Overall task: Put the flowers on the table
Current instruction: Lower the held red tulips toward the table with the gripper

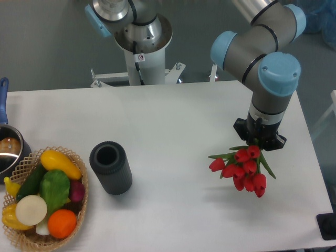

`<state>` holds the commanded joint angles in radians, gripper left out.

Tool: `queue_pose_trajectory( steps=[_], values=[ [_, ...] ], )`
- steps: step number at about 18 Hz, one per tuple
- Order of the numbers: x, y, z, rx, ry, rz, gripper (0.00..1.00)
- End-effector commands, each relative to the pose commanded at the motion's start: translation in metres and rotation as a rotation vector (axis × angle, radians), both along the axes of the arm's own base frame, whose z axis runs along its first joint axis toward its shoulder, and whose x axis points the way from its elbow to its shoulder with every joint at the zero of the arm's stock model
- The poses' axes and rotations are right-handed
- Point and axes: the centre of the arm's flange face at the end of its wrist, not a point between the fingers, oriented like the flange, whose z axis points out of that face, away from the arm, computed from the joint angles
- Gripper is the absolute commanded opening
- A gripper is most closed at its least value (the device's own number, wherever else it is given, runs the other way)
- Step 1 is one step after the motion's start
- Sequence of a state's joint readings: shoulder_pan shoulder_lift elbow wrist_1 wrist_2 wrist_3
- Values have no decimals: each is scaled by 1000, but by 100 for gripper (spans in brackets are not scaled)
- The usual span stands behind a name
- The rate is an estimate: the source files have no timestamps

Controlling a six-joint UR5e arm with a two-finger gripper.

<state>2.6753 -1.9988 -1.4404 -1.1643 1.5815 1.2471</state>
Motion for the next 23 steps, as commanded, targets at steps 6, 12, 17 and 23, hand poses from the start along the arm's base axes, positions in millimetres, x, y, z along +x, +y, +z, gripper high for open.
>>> queue_pose_trajectory(
  steps=[6, 12, 17, 23],
  values=[
    [1, 3, -6, 1, -11, -8, 15],
    [16, 17, -39, -29, -54, -35, 12],
    [26, 36, -65, -37, -76, -57, 14],
    [47, 45, -89, -39, -83, -83, 18]
  ],
)
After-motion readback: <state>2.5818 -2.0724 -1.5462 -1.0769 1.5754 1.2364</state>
